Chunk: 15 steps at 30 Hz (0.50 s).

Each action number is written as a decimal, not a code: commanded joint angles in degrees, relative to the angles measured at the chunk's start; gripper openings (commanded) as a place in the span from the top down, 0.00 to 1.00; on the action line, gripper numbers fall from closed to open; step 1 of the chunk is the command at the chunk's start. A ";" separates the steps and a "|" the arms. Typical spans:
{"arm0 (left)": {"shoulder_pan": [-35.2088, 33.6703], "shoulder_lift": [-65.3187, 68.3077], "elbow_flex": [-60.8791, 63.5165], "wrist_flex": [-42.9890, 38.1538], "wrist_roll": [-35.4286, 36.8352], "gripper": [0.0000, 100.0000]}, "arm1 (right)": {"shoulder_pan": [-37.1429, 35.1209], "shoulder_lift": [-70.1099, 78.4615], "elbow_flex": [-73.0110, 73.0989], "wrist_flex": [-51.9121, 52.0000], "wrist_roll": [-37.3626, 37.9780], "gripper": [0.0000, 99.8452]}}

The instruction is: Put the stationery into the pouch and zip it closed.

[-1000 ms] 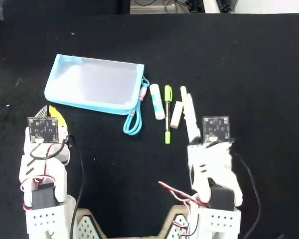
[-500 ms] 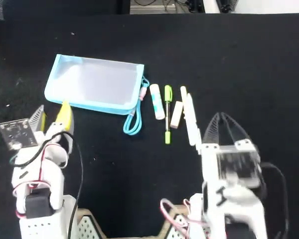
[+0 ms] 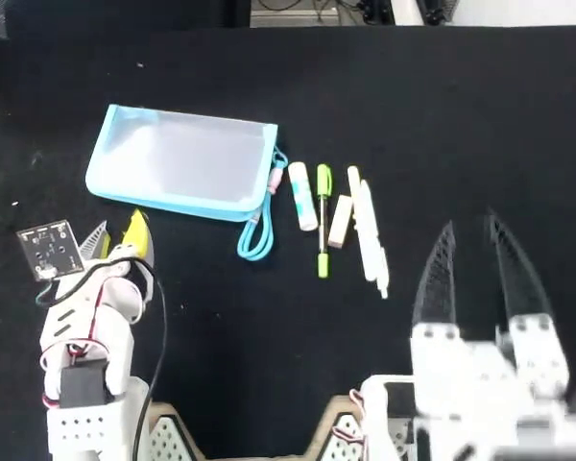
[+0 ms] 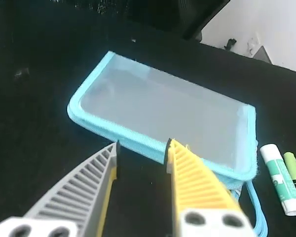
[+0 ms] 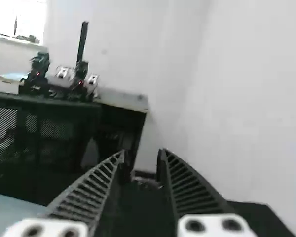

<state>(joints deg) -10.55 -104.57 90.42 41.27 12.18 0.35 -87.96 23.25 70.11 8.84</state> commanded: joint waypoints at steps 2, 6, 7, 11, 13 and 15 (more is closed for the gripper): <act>0.66 -0.18 0.04 -0.35 1.76 0.83 | -7.65 17.10 -4.79 5.10 -6.42 0.89; 0.13 -0.18 -0.48 0.09 1.85 0.80 | -15.91 24.75 -1.89 6.33 -13.10 0.88; 0.13 -0.18 -0.48 0.09 1.93 0.79 | -17.41 26.07 0.04 5.80 -14.33 0.88; 0.13 -0.18 -0.48 0.09 1.85 0.78 | -20.92 29.93 14.20 -7.12 -17.32 0.88; 0.13 -0.18 -0.48 0.09 1.67 0.77 | -21.19 32.40 22.29 -16.26 -17.05 0.88; 0.13 -0.18 -0.48 0.09 1.41 0.77 | -21.19 35.56 28.18 -24.35 -17.23 0.88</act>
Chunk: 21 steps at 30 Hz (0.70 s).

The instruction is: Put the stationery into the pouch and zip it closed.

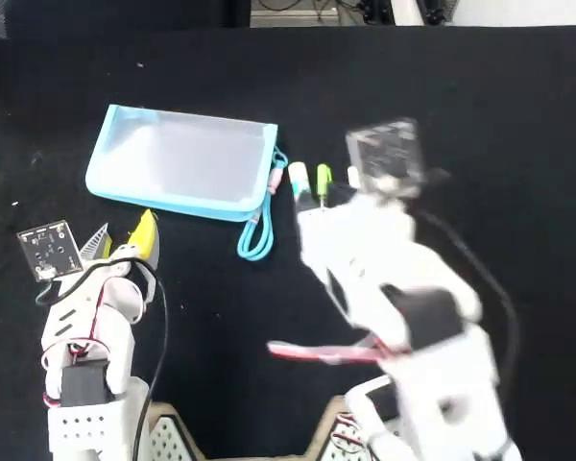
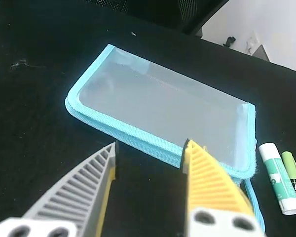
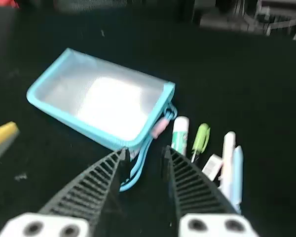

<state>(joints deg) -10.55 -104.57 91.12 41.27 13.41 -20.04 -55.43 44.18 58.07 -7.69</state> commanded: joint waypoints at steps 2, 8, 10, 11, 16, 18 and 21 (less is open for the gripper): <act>0.13 -0.18 -1.19 0.09 -2.11 0.77 | -0.79 6.73 10.15 -18.20 -1.05 0.88; 0.13 -0.18 -0.66 0.09 -4.04 0.78 | -3.25 17.80 9.54 -26.73 -6.33 0.88; 0.13 -0.18 -0.57 0.09 -3.60 0.78 | -4.57 22.37 7.69 -27.43 -7.12 0.88; 0.04 -0.18 -0.57 0.09 -2.64 0.78 | -4.66 25.01 6.11 -28.04 -7.12 0.88; -0.04 -0.18 0.66 -0.35 -1.23 0.78 | -0.53 39.78 -4.18 -28.75 -13.36 0.88; 0.04 -0.18 0.92 -0.35 -1.23 0.78 | 0.26 45.49 -8.04 -28.75 -16.79 0.88; 0.04 -0.18 0.84 -0.35 -1.23 0.78 | -0.62 53.05 -13.67 -27.52 -17.67 0.88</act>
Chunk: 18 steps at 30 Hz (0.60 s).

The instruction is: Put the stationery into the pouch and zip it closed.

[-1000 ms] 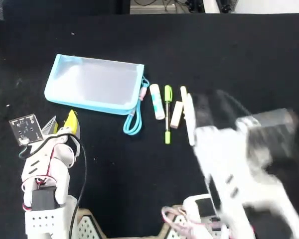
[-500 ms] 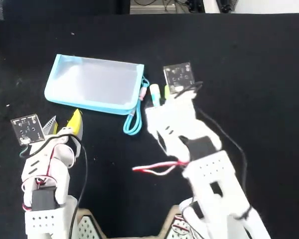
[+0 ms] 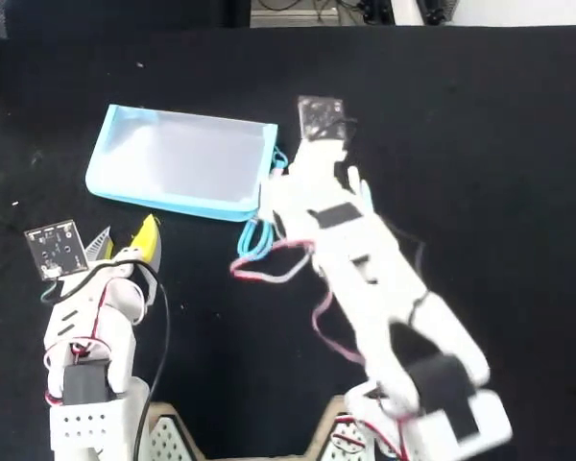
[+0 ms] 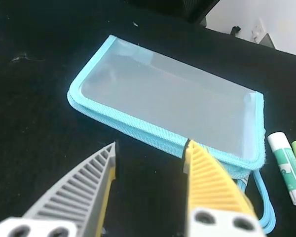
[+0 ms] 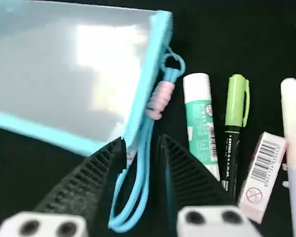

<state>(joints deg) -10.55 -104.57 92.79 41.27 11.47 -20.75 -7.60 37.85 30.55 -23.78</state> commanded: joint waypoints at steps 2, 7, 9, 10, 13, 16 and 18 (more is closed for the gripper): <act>0.04 -0.18 -0.84 -0.35 0.70 0.78 | -0.09 9.54 -11.47 3.34 -1.58 0.88; 0.13 -0.18 -0.84 -0.35 0.70 0.78 | 0.62 17.63 -21.76 11.25 -1.58 0.89; 0.31 -0.18 -1.01 -0.35 0.70 0.78 | 0.70 20.53 -25.27 12.66 -1.58 0.89; 0.40 -0.18 -1.01 -0.35 0.70 0.78 | 0.79 22.11 -26.59 13.01 -1.58 0.89; 0.48 -0.18 -1.19 -0.35 0.70 0.78 | 0.79 26.33 -29.23 13.01 -1.58 0.89; 0.48 -0.18 -1.27 -0.35 0.70 0.78 | 0.53 28.35 -30.73 13.19 -1.58 0.89; 0.48 -0.18 -1.27 -0.35 0.70 0.78 | 0.26 28.26 -30.99 14.77 -1.49 0.89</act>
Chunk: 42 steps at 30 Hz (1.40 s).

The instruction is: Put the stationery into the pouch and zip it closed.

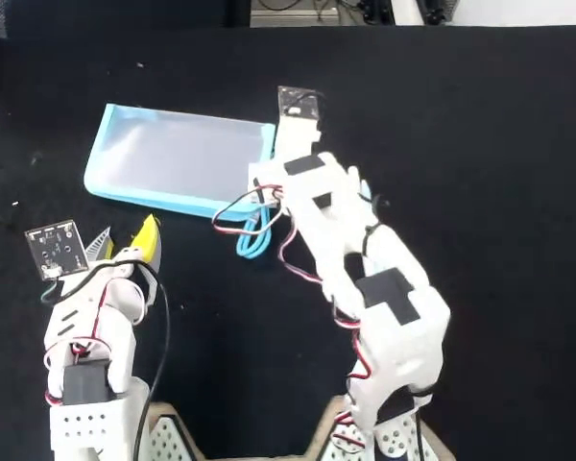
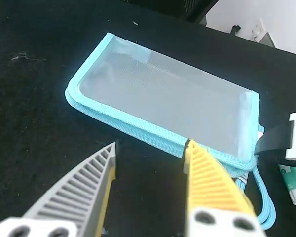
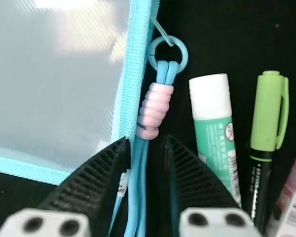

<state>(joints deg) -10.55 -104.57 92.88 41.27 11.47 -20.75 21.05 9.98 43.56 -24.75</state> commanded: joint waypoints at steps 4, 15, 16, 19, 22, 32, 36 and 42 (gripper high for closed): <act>0.57 -0.18 -1.27 -0.35 0.70 0.78 | -3.78 -2.51 -3.82 5.89 -0.35 0.89; 0.57 -0.18 -0.92 -0.35 0.44 0.78 | -10.02 -5.14 -1.80 9.32 10.46 0.89; 0.57 -0.18 -0.92 -0.35 0.44 0.78 | -9.23 -5.93 -1.80 10.20 10.37 0.89; 0.57 -0.18 -0.92 -0.35 0.44 0.78 | -7.47 -8.92 -1.54 13.54 10.02 0.88; 0.57 -0.18 -1.01 -0.35 0.44 0.78 | -7.21 -9.45 -1.45 16.44 7.56 0.88; 0.57 -0.18 -0.92 -0.35 0.44 0.78 | -7.65 0.22 -4.44 16.88 -0.09 0.82; 0.57 -0.18 -0.92 -0.35 0.44 0.78 | -8.88 1.98 -4.97 17.14 0.26 0.85; 0.22 -0.18 -0.92 -0.35 0.35 0.78 | -8.53 -0.92 -7.69 25.41 7.47 0.99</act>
<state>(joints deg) -10.55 -104.57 92.88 41.27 11.47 -29.19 23.43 5.93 64.57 -21.23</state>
